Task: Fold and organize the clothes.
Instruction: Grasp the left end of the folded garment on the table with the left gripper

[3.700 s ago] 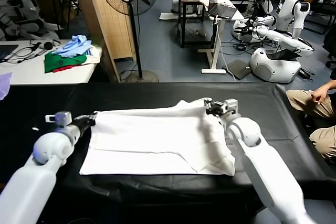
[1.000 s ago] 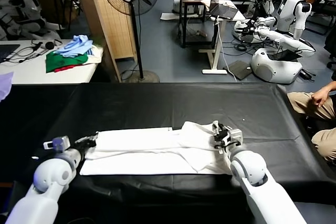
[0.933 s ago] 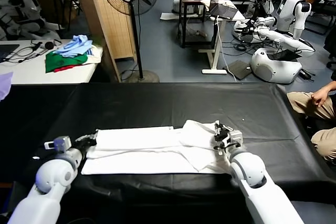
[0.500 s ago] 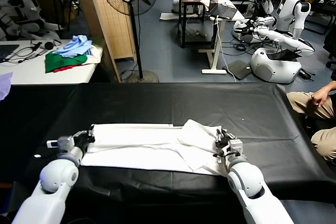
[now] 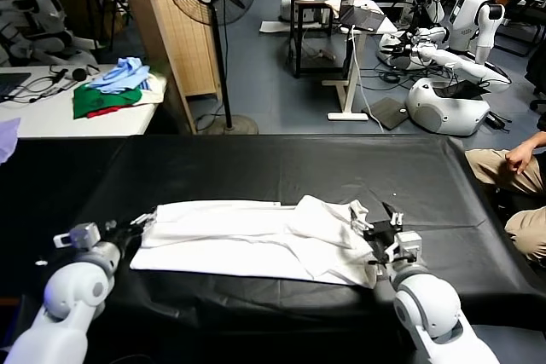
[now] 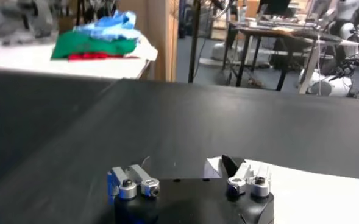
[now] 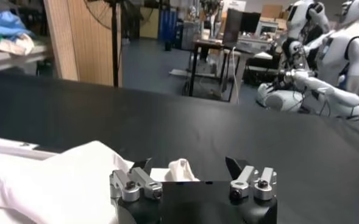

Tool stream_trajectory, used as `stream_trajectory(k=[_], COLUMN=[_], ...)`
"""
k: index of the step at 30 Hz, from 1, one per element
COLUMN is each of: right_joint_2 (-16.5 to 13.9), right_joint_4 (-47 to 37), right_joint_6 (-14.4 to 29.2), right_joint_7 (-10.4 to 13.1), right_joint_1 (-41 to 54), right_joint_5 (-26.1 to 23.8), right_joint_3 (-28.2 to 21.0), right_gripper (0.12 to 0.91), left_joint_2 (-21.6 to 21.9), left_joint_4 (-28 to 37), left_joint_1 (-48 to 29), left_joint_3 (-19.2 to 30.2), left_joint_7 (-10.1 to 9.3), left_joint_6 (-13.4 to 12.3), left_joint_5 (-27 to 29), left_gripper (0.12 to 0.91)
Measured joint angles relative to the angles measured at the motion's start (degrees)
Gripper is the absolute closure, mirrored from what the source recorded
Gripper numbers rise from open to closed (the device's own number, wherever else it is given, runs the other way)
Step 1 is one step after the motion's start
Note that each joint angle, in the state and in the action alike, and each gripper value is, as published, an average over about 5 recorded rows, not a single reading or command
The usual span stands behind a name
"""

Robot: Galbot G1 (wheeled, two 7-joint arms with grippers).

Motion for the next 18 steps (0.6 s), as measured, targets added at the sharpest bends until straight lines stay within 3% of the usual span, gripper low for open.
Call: stream_trajectory(k=[7, 10, 14, 18], right_joint_2=[0.4, -0.1, -0.6, -0.7], right_joint_4=[0.8, 0.9, 0.8, 0.7], right_joint_6=[0.7, 1.1, 1.5, 1.5], right_joint_7=[-0.2, -0.4, -0.8, -1.1], right_joint_1=[-1.3, -1.9, -2.4, -2.5], right_joint_5=[-0.2, -0.2, -0.1, 0.0], right_joint_3=[0.2, 0.7, 1.3, 1.5], right_gripper=[0.227, 0.227, 0.227, 0.227], left_joint_2=[-1.6, -2.2, -2.8, -3.5], left_joint_4=[-2.2, -2.3, -3.1, -4.1], left_joint_1=[0.9, 0.5, 1.2, 2.8], left_joint_3=[-1.9, -2.1, -2.3, -2.3], left_joint_7=[-2.26, -3.3, -2.65, -0.76], left_joint_6=[-5.2, -6.2, -6.3, -5.8], left_joint_5=[-1.2, -1.1, -1.2, -0.1], left_gripper=[0.232, 0.232, 0.232, 0.232])
